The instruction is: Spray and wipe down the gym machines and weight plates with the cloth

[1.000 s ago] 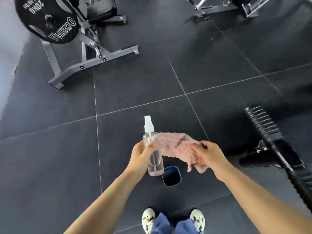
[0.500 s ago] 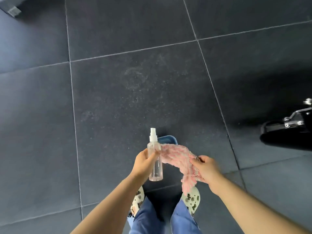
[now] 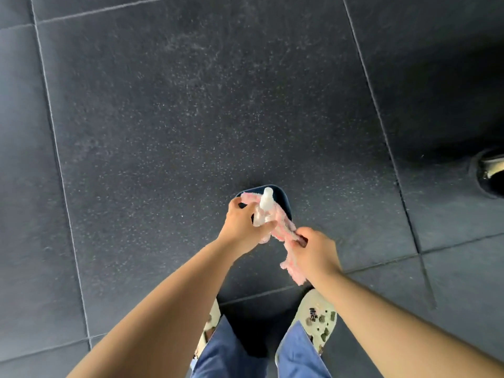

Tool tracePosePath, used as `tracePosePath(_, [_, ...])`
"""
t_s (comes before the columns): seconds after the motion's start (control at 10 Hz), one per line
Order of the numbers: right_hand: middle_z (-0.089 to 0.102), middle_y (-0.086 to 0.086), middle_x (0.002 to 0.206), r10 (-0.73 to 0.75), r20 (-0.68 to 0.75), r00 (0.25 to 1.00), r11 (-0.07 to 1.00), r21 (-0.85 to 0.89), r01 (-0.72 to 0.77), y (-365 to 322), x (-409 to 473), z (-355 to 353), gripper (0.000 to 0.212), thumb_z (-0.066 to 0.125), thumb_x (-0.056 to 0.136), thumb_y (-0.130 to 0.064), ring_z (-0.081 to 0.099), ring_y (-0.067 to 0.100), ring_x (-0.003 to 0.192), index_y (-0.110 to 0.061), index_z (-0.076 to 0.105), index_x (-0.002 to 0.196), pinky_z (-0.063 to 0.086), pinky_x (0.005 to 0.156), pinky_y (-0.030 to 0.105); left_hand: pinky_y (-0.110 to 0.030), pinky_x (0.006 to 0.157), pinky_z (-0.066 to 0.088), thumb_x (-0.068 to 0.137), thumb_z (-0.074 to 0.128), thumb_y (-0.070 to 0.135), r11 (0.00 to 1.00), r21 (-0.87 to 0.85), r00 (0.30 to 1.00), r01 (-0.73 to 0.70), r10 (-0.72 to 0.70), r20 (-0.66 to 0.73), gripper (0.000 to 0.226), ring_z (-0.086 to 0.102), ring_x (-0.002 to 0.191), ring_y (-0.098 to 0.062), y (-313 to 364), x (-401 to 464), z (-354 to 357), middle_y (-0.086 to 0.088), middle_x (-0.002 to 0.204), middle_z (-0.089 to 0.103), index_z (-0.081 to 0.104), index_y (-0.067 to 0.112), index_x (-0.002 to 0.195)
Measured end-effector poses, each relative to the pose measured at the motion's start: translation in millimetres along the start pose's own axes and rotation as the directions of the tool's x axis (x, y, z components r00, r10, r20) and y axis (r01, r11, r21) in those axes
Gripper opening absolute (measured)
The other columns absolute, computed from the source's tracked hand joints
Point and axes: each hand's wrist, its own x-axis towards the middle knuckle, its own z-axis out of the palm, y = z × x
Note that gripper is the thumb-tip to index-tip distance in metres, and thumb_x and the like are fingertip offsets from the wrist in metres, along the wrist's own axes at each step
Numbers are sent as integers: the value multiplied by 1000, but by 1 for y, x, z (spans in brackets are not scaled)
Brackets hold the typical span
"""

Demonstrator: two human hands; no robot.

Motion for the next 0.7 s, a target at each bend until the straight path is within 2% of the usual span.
tracePosePath(0.1, [61,-3,81,-4,48,999,999,-53,7,1,11,11,18,47,96,-19,57,6,55,-17,63,103,43,52,21,-21,97,31,81,69,34,996,78,997,-43,48,-64,47,34,129,-20,-5,13,7,-5,142,28,57,17,124])
tracePosePath(0.2, [54,6,128,-2,217,976,957,-281,65,14,24,30,43,54,91,-24,57,22,105,-22,48,134,48,88,33,-13,82,29,80,69,18,996,52,980,-68,77,-183,35,47,113,-17,-11,29,14,-4,123,50,61,11,114])
tracePosePath(0.3, [32,6,148,2,283,959,950,-298,87,21,30,41,65,60,89,-29,36,24,132,-20,31,146,36,106,35,-13,77,28,81,66,9,999,-16,980,-30,26,-197,36,49,104,-16,-17,42,21,-3,121,53,57,16,115])
tracePosePath(0.4, [32,2,147,-42,222,974,973,-211,90,27,32,46,61,61,89,-28,33,20,134,-20,34,143,35,107,37,-17,73,33,82,64,5,999,-29,988,37,-40,-147,41,48,95,-14,-26,60,36,-4,121,54,54,19,119])
tracePosePath(0.6, [42,-1,136,-42,192,980,984,-163,75,35,30,35,45,60,90,-26,46,18,121,-22,46,132,44,94,31,-22,77,39,86,54,3,973,-106,969,206,-218,-120,52,52,113,-22,-33,67,49,-7,128,55,45,16,135])
tracePosePath(0.7, [42,-2,135,-35,174,984,989,-135,59,38,31,29,43,60,90,-26,47,17,120,-23,47,131,44,94,31,-25,82,42,88,53,4,968,-83,962,235,-244,-125,53,51,116,-24,-33,63,51,-9,129,53,41,16,138])
